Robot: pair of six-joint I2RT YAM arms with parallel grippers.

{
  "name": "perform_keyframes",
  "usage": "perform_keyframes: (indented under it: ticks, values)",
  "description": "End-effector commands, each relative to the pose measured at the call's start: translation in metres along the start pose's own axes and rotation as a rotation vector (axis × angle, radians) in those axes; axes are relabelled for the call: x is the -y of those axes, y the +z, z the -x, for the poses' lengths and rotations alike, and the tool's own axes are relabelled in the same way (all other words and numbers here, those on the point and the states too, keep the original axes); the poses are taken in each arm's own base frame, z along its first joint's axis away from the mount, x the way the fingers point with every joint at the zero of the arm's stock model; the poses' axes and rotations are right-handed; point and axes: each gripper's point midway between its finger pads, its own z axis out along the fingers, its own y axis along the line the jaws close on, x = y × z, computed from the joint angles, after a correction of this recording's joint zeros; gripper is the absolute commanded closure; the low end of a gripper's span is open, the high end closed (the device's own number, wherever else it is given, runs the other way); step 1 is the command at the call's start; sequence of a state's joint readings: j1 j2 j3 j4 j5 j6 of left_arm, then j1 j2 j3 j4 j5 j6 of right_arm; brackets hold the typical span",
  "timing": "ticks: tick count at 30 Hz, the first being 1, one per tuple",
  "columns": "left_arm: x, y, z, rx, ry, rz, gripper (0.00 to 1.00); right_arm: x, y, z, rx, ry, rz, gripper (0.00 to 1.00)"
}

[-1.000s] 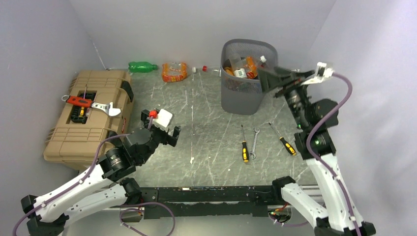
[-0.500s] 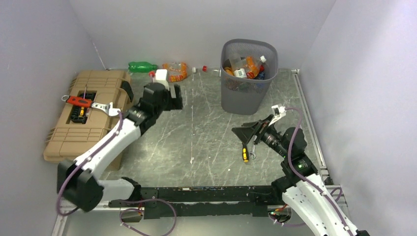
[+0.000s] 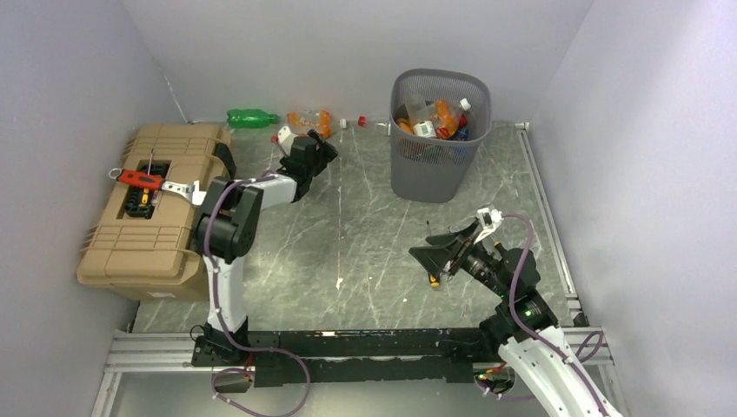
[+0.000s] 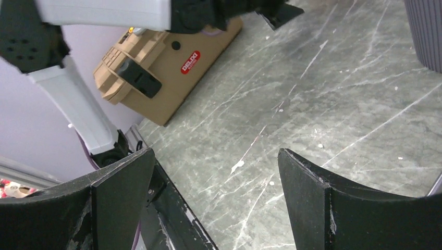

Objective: Put the plastic bottles in the bin
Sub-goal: Pick up the plastic bottle from the corner of the board.

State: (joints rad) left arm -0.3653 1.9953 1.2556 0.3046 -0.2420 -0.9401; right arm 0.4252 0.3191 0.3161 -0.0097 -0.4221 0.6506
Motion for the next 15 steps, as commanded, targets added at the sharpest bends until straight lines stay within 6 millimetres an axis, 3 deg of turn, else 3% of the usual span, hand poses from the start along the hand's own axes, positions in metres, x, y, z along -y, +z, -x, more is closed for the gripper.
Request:
perform_keyframes:
  ticks: [1, 5, 11, 15]
  values:
    - [0.036, 0.03, 0.061, 0.278, -0.25, -0.085, 0.01, -0.007, -0.003, 0.004, 0.025, -0.048, 0.035, 0.08]
    - [0.003, 0.065, 0.057, 0.331, -0.365, -0.005, 0.01, -0.006, -0.001, -0.001, 0.012, -0.054, 0.037, 0.08]
    - [-0.004, 0.091, 0.058, 0.403, -0.497, -0.072, 0.01, 0.007, 0.0, -0.011, 0.013, -0.03, 0.002, 0.08]
    - [-0.023, 0.109, 0.057, 0.416, -0.567, -0.032, 0.01, 0.016, 0.002, -0.023, -0.008, 0.005, -0.01, 0.08]
